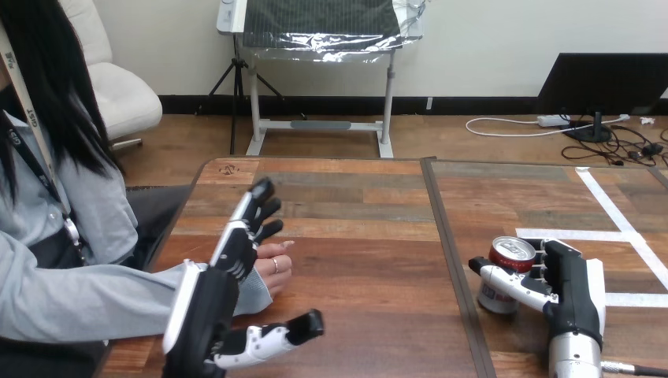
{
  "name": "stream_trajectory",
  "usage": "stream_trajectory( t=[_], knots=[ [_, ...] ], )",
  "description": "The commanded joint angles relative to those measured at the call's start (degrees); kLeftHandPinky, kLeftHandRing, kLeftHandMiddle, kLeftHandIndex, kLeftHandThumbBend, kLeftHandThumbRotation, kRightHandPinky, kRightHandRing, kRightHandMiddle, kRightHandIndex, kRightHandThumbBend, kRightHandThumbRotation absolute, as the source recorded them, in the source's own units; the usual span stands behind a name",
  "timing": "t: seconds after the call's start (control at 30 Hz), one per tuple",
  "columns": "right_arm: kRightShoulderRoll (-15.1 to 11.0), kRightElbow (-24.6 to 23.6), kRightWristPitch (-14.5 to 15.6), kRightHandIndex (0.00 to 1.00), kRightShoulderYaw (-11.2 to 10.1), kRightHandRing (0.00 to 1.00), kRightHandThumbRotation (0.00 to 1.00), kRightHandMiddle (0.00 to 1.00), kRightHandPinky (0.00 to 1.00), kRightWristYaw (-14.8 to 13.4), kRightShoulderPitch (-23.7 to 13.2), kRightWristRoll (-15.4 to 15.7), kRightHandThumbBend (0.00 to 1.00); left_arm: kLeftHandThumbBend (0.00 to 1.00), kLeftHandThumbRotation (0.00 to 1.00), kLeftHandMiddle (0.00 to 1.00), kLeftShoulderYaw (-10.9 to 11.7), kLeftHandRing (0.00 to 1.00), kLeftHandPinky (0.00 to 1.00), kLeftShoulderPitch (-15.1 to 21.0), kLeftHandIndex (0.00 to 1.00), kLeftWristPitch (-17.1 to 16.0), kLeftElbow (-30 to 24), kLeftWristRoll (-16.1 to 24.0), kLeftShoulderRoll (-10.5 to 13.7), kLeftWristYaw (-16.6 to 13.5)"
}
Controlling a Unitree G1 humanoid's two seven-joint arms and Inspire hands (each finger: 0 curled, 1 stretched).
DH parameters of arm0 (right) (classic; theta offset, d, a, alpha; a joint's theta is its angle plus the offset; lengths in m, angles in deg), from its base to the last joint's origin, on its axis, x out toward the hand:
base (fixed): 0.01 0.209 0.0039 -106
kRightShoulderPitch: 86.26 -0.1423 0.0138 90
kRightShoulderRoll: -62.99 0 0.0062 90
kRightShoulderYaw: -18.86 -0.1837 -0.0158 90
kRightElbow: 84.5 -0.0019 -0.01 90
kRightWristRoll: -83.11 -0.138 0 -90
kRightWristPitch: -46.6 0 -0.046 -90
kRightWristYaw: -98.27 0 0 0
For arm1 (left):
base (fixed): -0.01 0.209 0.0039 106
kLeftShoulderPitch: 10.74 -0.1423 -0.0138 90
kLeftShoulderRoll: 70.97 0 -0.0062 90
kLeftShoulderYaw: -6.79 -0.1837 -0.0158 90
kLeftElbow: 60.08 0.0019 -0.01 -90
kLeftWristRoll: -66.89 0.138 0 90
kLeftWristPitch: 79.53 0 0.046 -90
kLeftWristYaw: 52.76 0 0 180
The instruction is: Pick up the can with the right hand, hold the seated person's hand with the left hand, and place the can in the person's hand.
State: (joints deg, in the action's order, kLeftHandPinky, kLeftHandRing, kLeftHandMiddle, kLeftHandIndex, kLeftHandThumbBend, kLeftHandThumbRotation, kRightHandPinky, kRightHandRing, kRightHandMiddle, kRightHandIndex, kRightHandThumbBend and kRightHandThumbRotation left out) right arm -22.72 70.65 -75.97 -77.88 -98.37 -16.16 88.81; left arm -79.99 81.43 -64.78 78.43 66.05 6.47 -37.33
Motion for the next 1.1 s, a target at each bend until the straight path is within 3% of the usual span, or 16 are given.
stream_trajectory(
  t=[0.0, 0.17, 0.33, 0.73, 1.07],
  knots=[
    [-1.0, -3.6, 0.0, 0.50, 1.3, 0.45, 0.00, 0.51, 0.40, 1.2, -0.8, 1.1, 0.82, 1.00, 0.52, 0.96, 3.4, 0.94, 0.86, 1.0, 0.95, 2.6, -5.2, 9.8, 0.0, -6.1],
    [-1.5, -4.7, -1.4, 0.50, 1.9, 0.44, 0.00, 0.51, 0.39, 2.3, -0.8, 1.6, 0.81, 1.00, 0.54, 0.97, 5.6, 0.95, 0.90, 0.0, 0.97, 6.6, -9.8, 22.6, 1.0, -14.6],
    [-1.6, -6.0, -1.2, 0.49, 1.9, 0.45, 0.00, 0.50, 0.40, 3.1, -1.0, 1.7, 0.81, 1.00, 0.55, 0.98, 5.2, 0.97, 0.94, -0.8, 0.98, 12.0, -13.9, 30.5, 2.2, -20.6],
    [-2.1, -9.0, -1.0, 0.48, 2.3, 0.42, 0.00, 0.48, 0.38, 3.5, -1.4, 3.0, 0.82, 1.00, 0.45, 1.00, 2.4, 1.00, 1.00, -1.5, 1.00, 24.0, -21.6, 42.4, 5.6, -30.2],
    [-3.0, -10.6, -1.5, 0.49, 3.0, 0.40, 0.00, 0.47, 0.36, 4.8, -1.8, 4.3, 0.81, 1.00, 0.42, 1.00, 0.3, 1.00, 1.00, -0.7, 1.00, 31.1, -24.6, 44.9, 9.7, -33.2]
  ],
)
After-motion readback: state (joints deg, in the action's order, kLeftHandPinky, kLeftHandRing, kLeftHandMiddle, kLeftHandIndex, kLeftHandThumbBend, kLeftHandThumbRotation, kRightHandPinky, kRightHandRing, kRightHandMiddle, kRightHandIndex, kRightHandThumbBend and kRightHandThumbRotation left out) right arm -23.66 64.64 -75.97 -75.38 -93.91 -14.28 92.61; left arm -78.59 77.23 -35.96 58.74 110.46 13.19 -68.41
